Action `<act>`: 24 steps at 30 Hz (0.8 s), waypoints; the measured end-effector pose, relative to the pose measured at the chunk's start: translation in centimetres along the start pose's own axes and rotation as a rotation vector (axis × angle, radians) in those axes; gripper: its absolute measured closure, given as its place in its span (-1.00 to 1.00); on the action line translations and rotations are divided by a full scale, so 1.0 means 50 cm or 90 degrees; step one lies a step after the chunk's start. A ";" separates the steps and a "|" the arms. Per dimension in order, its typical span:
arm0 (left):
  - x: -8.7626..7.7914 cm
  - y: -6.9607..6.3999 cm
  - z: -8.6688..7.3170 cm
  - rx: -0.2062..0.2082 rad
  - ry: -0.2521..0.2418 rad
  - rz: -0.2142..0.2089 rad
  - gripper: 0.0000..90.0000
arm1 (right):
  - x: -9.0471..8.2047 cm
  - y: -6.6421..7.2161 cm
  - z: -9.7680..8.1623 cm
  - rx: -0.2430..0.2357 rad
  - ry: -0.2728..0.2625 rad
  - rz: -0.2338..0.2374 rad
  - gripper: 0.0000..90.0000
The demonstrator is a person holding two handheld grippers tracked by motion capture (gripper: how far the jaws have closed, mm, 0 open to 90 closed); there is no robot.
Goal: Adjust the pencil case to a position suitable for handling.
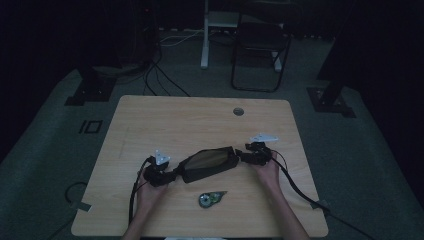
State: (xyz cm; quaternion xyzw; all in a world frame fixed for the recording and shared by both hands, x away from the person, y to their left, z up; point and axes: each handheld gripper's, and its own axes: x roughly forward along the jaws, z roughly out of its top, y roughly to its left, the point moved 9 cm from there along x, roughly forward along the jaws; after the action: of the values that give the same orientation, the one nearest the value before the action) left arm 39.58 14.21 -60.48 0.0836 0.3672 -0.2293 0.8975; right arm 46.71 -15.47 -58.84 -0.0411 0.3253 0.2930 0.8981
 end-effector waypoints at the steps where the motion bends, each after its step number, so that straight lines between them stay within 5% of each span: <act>1: -0.002 0.004 0.001 -0.004 -0.003 -0.001 0.09 | -0.003 -0.005 -0.003 -0.002 0.000 -0.007 -0.06; 6: -0.025 0.022 0.013 -0.013 -0.030 -0.009 0.07 | -0.019 -0.028 -0.025 -0.014 0.013 -0.034 -0.12; 11: -0.053 0.019 0.030 0.020 -0.058 -0.034 0.05 | -0.036 -0.046 -0.053 -0.037 0.034 -0.062 -0.20; 19: -0.087 0.004 0.030 0.046 -0.077 -0.065 -0.01 | -0.051 -0.056 -0.091 -0.059 0.067 -0.070 -0.36; 24: -0.099 -0.011 0.031 0.056 -0.093 -0.089 -0.05 | -0.055 -0.062 -0.098 -0.047 0.057 -0.056 -0.41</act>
State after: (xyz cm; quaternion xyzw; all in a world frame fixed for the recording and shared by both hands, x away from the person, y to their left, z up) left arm 37.19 14.97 -55.87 0.0804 0.2954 -0.3125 0.8992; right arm 43.95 -20.71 -61.38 -0.1017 0.3522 0.2630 0.8924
